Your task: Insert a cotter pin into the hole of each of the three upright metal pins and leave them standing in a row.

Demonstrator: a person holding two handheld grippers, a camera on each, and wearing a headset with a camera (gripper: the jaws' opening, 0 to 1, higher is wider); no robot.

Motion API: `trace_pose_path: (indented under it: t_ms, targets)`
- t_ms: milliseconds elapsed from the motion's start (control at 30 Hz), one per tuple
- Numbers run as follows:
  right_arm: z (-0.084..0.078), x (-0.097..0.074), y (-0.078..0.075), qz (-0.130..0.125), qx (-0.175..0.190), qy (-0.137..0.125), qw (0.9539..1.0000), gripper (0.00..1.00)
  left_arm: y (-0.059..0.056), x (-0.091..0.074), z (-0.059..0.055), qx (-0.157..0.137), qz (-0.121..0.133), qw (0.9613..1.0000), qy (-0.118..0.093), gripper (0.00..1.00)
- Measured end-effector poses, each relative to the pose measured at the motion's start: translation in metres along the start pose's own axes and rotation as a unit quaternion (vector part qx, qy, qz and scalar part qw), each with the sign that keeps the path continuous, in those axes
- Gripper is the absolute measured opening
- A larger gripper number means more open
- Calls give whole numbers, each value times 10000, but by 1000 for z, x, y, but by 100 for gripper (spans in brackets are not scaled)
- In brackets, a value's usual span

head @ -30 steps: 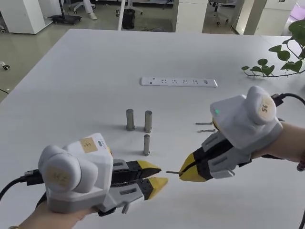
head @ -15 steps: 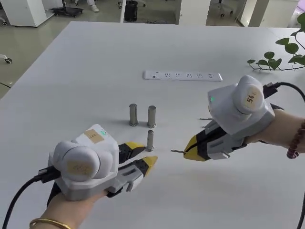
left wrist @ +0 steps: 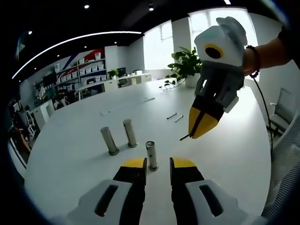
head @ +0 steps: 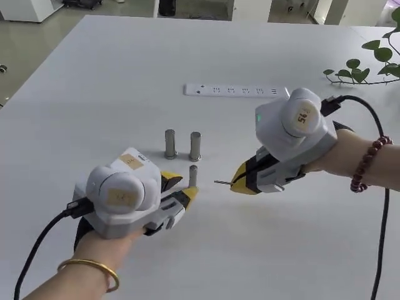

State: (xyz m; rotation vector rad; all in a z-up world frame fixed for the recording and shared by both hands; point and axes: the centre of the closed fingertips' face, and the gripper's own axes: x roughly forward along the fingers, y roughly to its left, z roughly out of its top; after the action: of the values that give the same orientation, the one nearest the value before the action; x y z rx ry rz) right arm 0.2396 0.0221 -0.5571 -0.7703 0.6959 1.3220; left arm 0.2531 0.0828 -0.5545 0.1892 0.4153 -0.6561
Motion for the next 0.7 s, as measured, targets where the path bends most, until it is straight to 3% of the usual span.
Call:
trace_pose_path:
  t_ms: [167, 333, 700]
  targets:
    - [3, 4, -8, -24, -77, -3, 10000, 0, 4, 12, -6, -48, 40, 9999, 122, 18]
    - [9, 8, -12, 4, -129, -76, 9999, 0, 6, 22, -13, 87, 124, 9996, 249, 18]
    - [9, 18, -20, 4, -408, -43, 9992, 0, 8, 33, -16, 17, 111, 9995, 279, 16]
